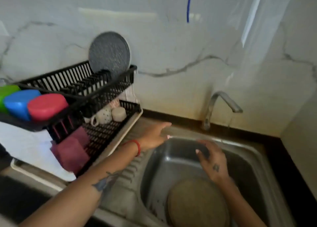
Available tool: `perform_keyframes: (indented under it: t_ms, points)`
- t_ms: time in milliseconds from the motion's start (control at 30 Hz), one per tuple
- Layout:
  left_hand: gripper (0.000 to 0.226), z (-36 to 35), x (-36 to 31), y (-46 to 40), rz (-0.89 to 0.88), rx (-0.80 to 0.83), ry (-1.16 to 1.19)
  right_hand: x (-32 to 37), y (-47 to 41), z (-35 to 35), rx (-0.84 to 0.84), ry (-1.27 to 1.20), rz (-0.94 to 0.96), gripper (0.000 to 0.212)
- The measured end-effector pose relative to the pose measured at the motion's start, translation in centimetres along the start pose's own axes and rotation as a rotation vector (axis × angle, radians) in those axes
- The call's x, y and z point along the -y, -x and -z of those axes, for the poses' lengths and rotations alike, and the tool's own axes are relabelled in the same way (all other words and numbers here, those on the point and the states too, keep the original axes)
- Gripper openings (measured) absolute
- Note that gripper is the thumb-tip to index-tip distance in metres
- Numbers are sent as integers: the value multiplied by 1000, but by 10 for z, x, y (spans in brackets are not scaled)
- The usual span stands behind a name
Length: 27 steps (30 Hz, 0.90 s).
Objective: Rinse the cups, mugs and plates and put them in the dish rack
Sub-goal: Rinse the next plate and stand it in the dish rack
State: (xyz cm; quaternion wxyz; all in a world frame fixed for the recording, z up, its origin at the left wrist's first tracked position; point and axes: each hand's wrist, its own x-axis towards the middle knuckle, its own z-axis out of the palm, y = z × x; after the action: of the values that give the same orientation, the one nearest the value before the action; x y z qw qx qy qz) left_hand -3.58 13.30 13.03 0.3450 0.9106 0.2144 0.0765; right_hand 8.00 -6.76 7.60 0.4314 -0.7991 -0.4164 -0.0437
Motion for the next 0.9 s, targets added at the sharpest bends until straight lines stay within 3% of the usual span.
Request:
perform_keyframes:
  t_ms: [200, 300, 367, 500, 600, 800, 900]
  points:
    - [51, -135, 31, 44, 352, 78, 233, -79, 78, -14, 211, 87, -241, 36]
    - [58, -175, 32, 63, 610, 122, 421, -108, 103, -24, 472, 187, -407, 61]
    - [64, -191, 31, 70, 728, 215, 449, -123, 118, -28, 559, 173, -507, 74]
    - [83, -201, 37, 66, 891, 343, 404, -134, 126, -32, 568, 32, -734, 84]
    - [75, -204, 43, 63, 937, 424, 452, -138, 123, -36, 564, 74, -768, 83]
    - [64, -203, 54, 62, 903, 383, 589, -135, 118, -38, 386, 124, -843, 37]
    - [61, -203, 55, 62, 863, 339, 587, -132, 111, -33, 297, 114, -864, 53]
